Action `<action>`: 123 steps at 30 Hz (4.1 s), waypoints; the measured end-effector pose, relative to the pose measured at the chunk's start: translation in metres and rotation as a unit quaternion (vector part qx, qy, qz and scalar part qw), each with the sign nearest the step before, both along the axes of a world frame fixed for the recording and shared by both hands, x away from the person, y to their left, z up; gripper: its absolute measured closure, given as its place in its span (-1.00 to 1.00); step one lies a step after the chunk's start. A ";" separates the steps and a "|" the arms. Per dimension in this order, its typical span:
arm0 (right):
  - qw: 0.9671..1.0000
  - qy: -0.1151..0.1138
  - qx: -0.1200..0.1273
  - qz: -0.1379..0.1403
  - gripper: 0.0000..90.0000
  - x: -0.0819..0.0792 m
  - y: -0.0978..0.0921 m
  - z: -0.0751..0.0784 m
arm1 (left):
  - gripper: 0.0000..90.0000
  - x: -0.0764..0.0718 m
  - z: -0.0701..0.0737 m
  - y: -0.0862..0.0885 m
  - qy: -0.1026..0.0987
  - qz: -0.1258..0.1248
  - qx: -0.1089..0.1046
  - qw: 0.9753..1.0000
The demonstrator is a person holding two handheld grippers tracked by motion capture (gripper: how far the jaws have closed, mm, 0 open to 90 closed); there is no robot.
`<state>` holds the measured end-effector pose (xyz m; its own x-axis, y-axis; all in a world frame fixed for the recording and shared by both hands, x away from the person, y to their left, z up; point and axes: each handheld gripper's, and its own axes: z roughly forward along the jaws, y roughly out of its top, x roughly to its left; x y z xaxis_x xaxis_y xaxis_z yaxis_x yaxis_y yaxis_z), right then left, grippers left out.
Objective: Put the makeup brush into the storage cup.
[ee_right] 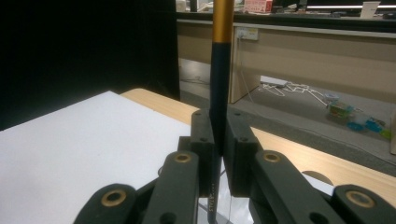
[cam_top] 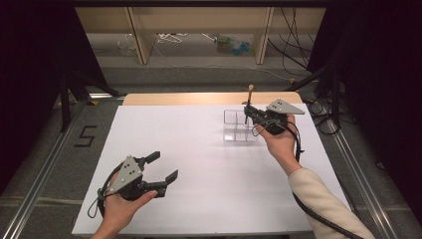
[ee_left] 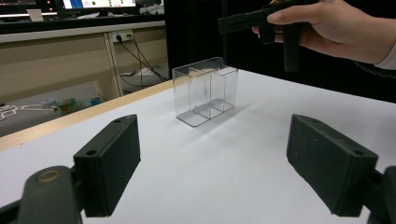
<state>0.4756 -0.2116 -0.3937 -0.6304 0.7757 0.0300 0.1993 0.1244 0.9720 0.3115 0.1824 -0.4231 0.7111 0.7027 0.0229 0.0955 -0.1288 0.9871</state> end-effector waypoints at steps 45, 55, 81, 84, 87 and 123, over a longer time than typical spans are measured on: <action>1.000 -0.007 0.002 -0.015 0.87 0.013 0.000 -0.001 | -0.61 0.000 0.000 0.000 0.002 0.001 0.000 1.000; 1.000 0.000 0.007 -0.015 0.87 0.015 0.002 -0.001 | -0.61 0.000 0.000 0.000 0.002 0.001 0.000 1.000; 1.000 -0.003 0.007 -0.018 0.87 0.024 0.005 -0.001 | -0.61 0.000 -0.001 0.000 0.003 0.001 -0.002 1.000; 1.000 -0.004 0.008 -0.020 0.87 0.025 0.006 0.000 | -0.61 0.000 -0.001 0.000 0.003 0.001 -0.001 1.000; 1.000 -0.002 0.006 -0.020 0.86 0.026 0.007 0.000 | -0.61 0.000 -0.001 0.000 0.003 0.001 -0.002 1.000; 1.000 0.009 0.001 -0.028 0.86 0.034 0.008 -0.008 | -0.61 0.000 -0.001 0.000 0.005 0.002 -0.005 1.000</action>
